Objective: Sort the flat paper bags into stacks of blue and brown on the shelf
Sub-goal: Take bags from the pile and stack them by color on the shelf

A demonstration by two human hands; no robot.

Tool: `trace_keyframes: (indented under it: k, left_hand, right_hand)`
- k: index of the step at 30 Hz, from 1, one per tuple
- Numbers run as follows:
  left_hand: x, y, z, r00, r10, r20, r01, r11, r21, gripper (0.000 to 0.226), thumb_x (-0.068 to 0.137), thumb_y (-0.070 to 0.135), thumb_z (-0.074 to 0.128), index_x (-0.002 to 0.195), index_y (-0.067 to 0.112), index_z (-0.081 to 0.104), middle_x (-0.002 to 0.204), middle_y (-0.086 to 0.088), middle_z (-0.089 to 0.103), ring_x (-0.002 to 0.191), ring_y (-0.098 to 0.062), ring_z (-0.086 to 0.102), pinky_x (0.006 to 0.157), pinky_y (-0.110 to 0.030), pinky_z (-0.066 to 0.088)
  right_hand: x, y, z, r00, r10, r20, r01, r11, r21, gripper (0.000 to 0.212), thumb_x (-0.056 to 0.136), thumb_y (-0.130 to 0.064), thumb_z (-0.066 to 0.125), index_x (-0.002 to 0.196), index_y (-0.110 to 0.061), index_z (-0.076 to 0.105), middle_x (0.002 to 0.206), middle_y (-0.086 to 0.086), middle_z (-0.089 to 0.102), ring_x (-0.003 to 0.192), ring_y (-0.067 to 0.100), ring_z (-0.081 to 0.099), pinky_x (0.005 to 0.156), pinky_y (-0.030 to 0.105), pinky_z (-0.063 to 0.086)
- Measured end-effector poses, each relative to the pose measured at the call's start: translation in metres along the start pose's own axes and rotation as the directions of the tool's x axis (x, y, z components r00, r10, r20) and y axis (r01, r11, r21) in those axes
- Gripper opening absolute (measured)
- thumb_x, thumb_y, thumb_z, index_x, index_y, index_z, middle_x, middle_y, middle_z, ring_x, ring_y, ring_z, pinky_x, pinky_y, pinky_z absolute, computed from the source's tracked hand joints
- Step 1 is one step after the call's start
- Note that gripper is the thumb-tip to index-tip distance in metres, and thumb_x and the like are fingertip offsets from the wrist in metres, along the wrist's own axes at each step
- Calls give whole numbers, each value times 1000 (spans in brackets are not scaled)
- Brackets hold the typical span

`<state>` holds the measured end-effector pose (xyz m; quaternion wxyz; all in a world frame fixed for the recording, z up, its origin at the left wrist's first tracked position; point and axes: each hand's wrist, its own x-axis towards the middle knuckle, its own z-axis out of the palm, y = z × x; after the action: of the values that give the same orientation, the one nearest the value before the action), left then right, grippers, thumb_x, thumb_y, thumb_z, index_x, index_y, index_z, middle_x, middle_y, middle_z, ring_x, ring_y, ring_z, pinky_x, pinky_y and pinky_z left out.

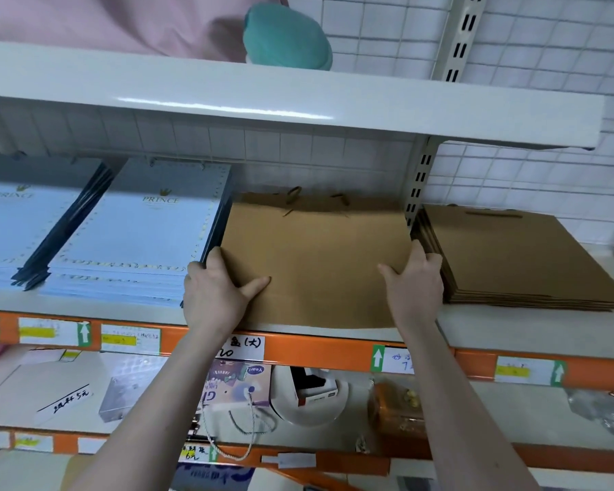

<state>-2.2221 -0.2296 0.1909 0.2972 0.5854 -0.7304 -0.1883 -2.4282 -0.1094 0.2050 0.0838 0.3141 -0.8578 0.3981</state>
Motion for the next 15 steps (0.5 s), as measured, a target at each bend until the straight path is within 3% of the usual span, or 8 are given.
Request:
trace_keyframes:
  k: [6,15]
  left_hand:
    - [5,10,-7,999,48,-25,-51,992,-111,94,67,58,72,141,12,35,122,-23,46,113,-41,47,94,-46,42]
    - [-25,57,12,992,120,-23,-122,981,-151,90,67,56,74,137,9,42,118,-24,47,111,-41,47,93,-45,43]
  right_hand:
    - [7,5,-14,999,15,-52,-16,999,-29,66,90,-37,60,144,-9,34,126,14,43,110,27,50,85,33,43]
    - [14,46,-53,991,20,-135,-41,987,-152,50,92,-36,56,132,-7,46,118,14,50,106,26,51,89,34,42]
